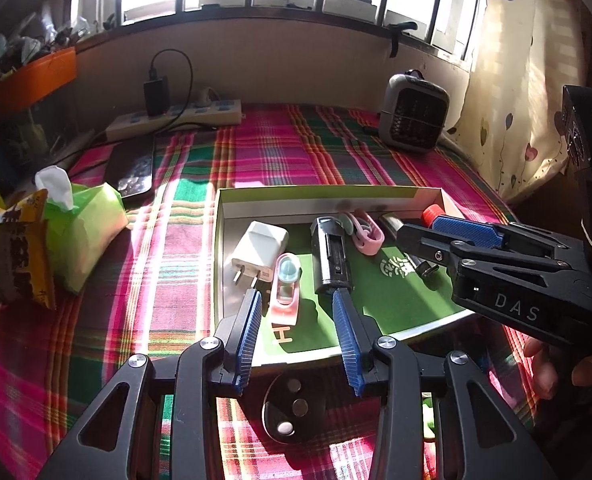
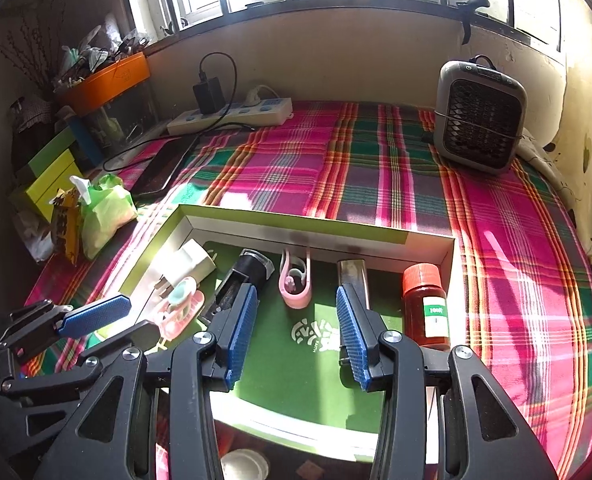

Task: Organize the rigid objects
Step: 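Withdraw both open tools from the box toward the remaining items, then close left tool on black round gadget while right tool grasps blue translucent case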

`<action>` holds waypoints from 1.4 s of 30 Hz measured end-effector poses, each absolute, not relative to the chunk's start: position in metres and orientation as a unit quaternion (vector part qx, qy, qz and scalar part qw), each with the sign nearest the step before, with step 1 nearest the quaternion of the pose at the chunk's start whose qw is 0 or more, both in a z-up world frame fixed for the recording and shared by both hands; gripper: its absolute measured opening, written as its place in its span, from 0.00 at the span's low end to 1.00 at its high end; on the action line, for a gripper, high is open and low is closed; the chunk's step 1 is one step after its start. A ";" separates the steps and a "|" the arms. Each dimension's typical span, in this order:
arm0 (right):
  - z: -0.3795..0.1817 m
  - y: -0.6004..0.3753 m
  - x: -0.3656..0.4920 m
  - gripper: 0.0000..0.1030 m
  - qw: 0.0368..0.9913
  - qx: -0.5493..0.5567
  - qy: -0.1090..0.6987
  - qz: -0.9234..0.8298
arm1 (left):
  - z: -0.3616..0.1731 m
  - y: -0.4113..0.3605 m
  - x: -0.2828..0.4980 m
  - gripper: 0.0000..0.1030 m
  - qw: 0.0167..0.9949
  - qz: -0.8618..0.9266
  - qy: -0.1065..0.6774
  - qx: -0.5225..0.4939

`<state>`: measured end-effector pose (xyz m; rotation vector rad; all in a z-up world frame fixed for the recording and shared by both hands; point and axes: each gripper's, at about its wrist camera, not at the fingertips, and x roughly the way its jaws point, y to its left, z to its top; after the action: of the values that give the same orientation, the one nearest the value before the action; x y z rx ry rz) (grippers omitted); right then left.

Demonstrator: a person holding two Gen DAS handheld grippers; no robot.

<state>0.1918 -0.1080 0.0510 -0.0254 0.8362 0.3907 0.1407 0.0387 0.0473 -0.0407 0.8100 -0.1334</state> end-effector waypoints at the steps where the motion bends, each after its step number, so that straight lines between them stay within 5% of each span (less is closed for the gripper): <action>1: 0.052 -0.109 0.188 0.42 0.896 -0.011 0.401 0.189 | 0.048 0.038 0.138 0.38 0.918 -0.062 0.391 -0.016; 42: 0.024 -0.167 0.089 0.49 0.902 0.043 0.412 0.122 | 0.024 0.072 0.066 0.41 0.914 -0.055 0.395 -0.074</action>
<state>0.0892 -0.1667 0.0235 0.0879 0.8528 0.2520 0.0661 0.0716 0.0240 -0.1531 0.8135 -0.1123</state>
